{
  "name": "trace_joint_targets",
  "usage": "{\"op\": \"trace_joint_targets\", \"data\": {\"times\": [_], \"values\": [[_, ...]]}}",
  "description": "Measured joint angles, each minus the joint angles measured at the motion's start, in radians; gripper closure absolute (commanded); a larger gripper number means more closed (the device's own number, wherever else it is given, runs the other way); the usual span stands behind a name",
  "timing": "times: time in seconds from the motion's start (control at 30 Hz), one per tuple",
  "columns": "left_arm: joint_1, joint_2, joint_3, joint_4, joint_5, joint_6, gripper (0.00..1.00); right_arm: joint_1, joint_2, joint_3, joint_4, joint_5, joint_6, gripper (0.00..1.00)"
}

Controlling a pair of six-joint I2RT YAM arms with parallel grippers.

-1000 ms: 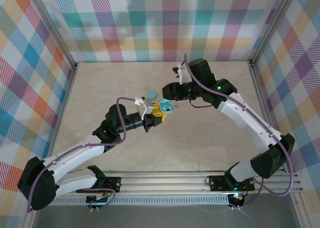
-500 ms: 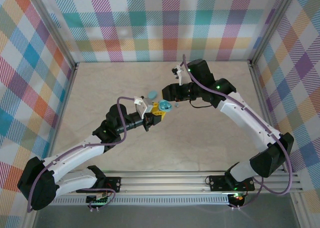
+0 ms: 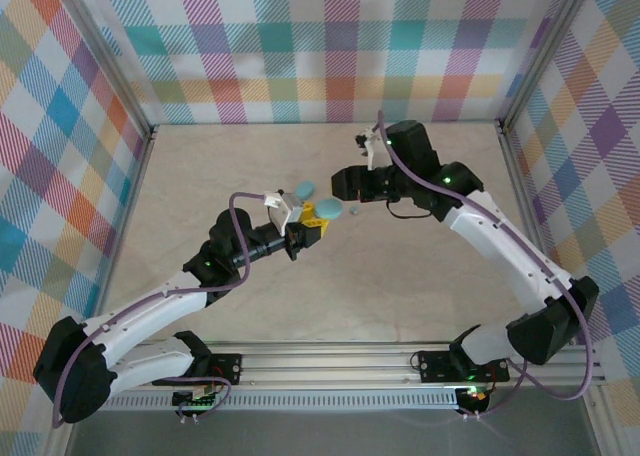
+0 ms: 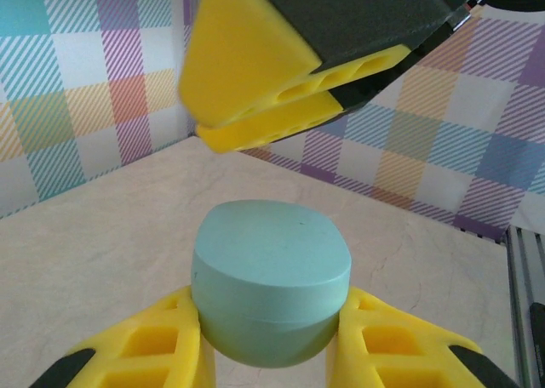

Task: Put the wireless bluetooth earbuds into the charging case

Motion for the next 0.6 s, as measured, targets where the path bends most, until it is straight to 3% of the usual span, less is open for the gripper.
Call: {"op": "trace_joint_targets", "data": {"times": [0.23,0.6], "values": [[0.013,-0.035,0.000,0.002,-0.042,-0.035,1.00,-0.113,-0.051,-0.134,0.151,-0.159,0.151,0.40],[0.017,-0.012,0.015,0.032,-0.050,-0.053,1.00,-0.124,-0.014,-0.212,0.436,-0.443,0.409,0.40]]}}
